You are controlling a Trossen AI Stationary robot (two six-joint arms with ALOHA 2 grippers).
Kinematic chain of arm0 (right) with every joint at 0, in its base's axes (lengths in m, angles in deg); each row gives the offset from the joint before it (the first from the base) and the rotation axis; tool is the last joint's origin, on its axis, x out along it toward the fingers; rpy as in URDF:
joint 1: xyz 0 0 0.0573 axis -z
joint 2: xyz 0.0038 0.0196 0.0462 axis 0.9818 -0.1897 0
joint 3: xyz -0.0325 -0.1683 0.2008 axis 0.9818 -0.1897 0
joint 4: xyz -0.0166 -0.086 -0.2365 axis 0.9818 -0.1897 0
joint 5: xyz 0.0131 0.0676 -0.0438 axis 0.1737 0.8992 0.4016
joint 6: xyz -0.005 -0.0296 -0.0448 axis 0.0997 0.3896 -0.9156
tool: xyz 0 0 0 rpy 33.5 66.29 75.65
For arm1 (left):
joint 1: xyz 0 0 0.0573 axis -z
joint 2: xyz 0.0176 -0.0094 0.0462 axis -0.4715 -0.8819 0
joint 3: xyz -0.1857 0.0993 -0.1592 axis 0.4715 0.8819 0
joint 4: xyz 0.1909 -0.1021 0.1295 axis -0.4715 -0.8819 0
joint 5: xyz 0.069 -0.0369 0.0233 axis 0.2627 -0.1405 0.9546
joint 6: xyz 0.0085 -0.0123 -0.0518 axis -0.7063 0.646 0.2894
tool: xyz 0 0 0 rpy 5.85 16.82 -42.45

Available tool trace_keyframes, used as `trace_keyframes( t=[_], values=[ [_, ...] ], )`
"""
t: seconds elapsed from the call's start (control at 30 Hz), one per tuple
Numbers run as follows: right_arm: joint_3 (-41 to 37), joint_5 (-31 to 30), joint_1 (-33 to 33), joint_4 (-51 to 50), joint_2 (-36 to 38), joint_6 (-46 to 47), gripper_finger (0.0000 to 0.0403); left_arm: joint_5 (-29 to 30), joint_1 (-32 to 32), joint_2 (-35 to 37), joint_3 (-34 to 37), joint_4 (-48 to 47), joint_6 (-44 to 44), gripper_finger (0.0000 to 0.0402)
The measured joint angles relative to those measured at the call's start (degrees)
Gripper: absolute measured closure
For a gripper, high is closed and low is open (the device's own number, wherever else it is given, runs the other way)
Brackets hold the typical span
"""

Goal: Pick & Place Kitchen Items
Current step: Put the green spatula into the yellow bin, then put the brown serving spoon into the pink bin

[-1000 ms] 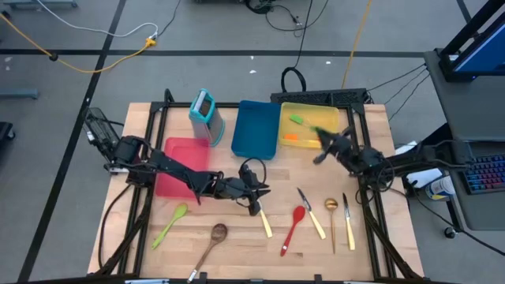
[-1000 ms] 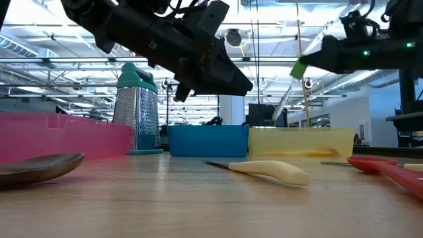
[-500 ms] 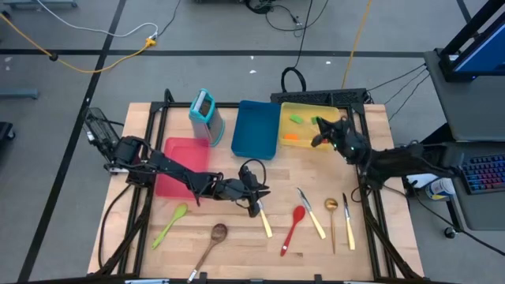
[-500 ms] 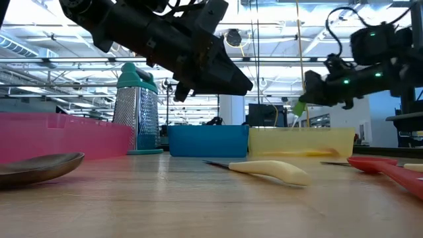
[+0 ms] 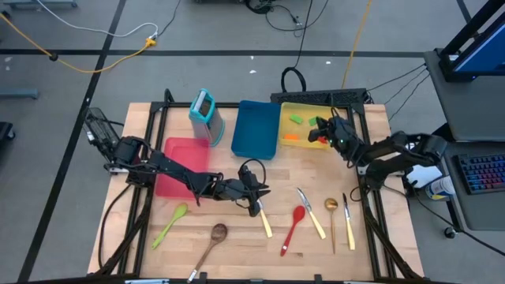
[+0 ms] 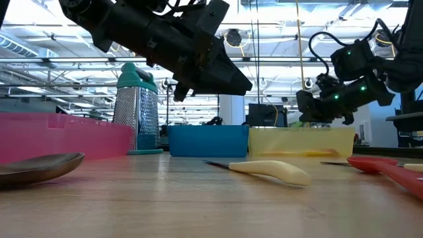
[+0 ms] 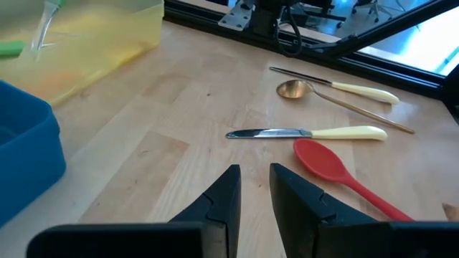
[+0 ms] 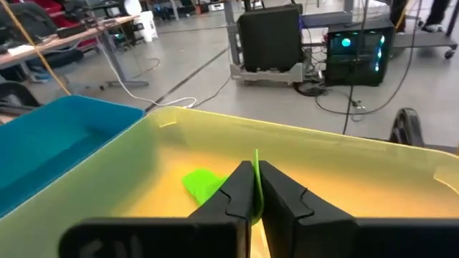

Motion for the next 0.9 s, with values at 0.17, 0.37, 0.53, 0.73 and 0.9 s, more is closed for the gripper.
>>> trace_keyframes(
  t=[0.17, 0.37, 0.53, 0.73, 0.9],
  values=[
    [0.0, 0.0, 0.2, -0.3, -0.1, 1.4, 0.0362, 0.0, 0.0, 0.0, 0.0, 0.0, 0.3, 0.0325],
    [0.0, 0.1, 0.2, 1.2, 0.0, 1.4, 0.0307, 0.0, 0.0, 0.0, 0.0, 0.0, 0.4, 0.0325],
    [0.0, 0.1, -0.8, 5.0, 0.0, 1.1, 0.0278, 0.0, 0.0, 0.0, 0.0, 0.0, 0.6, 0.0325],
    [0.0, 3.0, -3.9, 11.9, 0.0, 0.1, 0.0272, 3.7, 0.0, 0.0, 0.0, 0.1, 3.2, 0.0325],
    [0.0, 18.0, -7.8, 22.0, 0.0, -4.7, 0.0281, 3.5, 0.0, 0.0, -0.1, 0.7, 6.0, 0.0325]
  ],
)
